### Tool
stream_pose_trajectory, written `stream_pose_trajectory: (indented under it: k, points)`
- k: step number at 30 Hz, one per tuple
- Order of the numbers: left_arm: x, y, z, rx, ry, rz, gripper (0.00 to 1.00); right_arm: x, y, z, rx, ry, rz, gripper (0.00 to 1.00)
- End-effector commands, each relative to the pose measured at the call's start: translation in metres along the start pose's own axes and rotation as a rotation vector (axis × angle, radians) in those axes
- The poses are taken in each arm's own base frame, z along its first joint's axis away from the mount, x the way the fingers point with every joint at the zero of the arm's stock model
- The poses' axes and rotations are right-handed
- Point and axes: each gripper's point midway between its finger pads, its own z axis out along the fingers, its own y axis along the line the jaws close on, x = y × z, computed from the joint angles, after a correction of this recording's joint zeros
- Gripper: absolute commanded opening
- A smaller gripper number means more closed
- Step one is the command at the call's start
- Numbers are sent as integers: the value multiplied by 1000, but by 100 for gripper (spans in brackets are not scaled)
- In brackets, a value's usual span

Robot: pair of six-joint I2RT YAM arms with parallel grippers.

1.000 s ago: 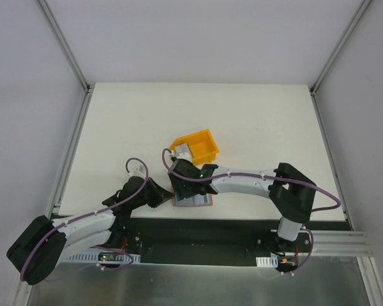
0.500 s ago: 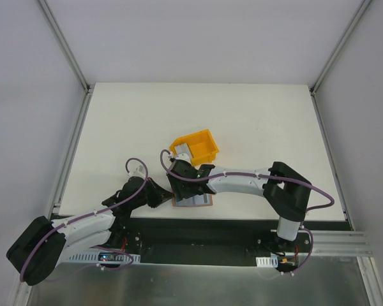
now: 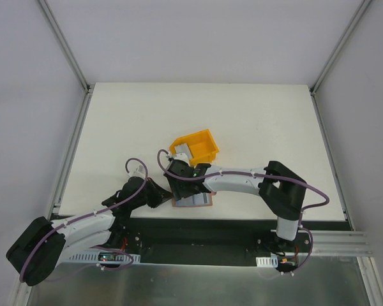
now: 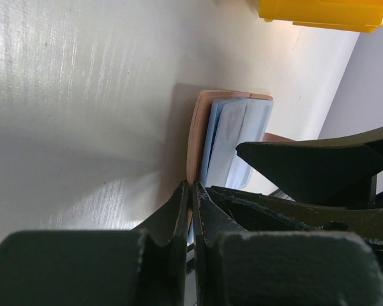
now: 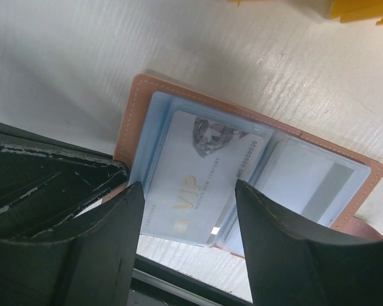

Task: Put the credit cards into the card holder
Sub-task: Turn over the card slot in the card holder.

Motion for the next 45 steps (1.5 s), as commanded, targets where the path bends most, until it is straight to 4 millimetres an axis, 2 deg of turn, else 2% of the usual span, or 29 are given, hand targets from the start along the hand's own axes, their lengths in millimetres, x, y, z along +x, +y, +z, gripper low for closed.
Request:
stream_pose_trajectory:
  k: [1, 12, 20, 25, 29, 33, 45]
  points:
    - [3, -2, -1, 13, 7, 9, 0, -3, -5, -4, 68, -3, -36, 62]
    - [3, 2, -1, 4, 5, 6, 0, -15, -17, -23, 168, -49, -80, 61]
    - [4, 5, -1, -6, 6, 5, 0, -14, -23, -25, 196, -50, -88, 59]
    - [4, 4, -1, -3, 7, 6, 0, -21, -9, -29, 123, -71, -60, 61]
    - [4, 4, -1, -5, 7, 7, 0, -23, 6, -26, 52, -78, -34, 63]
    - [4, 4, -1, -3, 7, 7, 0, -20, 9, -19, 42, -60, -29, 64]
    - [3, 4, -2, 3, 0, 3, 0, -7, -4, -6, 87, -19, -31, 65]
